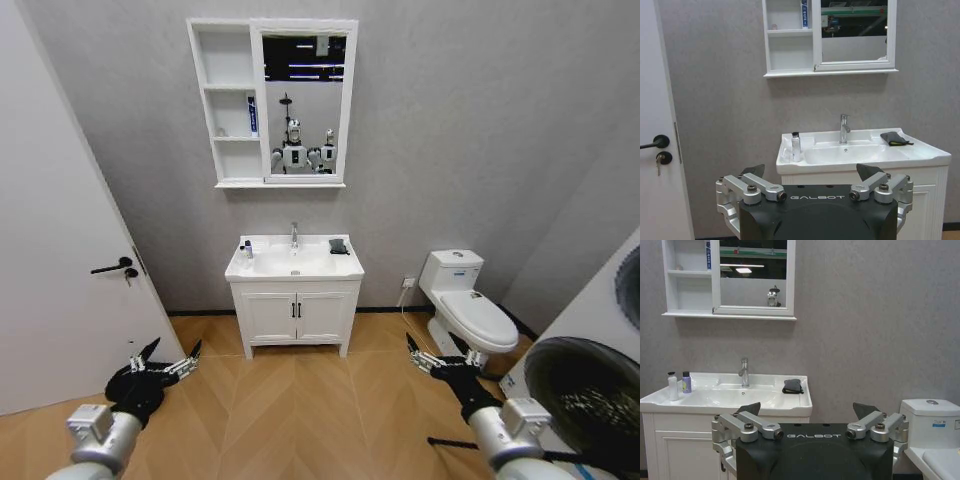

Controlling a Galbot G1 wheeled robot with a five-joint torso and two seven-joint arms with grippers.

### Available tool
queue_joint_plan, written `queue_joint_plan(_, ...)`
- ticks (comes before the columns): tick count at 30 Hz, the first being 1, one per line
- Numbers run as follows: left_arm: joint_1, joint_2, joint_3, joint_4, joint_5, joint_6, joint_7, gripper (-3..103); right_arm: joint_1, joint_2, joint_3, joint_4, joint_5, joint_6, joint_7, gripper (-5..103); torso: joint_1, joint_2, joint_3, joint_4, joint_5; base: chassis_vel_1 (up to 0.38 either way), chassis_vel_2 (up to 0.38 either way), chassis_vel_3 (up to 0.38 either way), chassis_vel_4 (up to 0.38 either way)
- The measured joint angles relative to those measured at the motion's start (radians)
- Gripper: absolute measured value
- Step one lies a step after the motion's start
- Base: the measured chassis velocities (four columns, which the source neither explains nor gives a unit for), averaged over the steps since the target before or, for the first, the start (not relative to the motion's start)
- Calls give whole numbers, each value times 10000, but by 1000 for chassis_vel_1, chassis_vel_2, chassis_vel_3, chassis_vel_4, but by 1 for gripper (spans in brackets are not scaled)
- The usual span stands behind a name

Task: Move facial cleanser and shampoo from washbasin to cabinet, then wipe washbasin with towel.

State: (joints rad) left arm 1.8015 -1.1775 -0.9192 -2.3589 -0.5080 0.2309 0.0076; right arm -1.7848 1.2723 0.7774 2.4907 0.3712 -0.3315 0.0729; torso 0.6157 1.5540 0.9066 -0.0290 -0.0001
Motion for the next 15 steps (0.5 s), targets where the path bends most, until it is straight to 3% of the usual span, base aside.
queue_joint_plan(15,8,-52,-111,175,-31,-1,50,100,-70,-14,-36,-131,-32,18,-18,100,0,0,0,0,0,0,0,0,0)
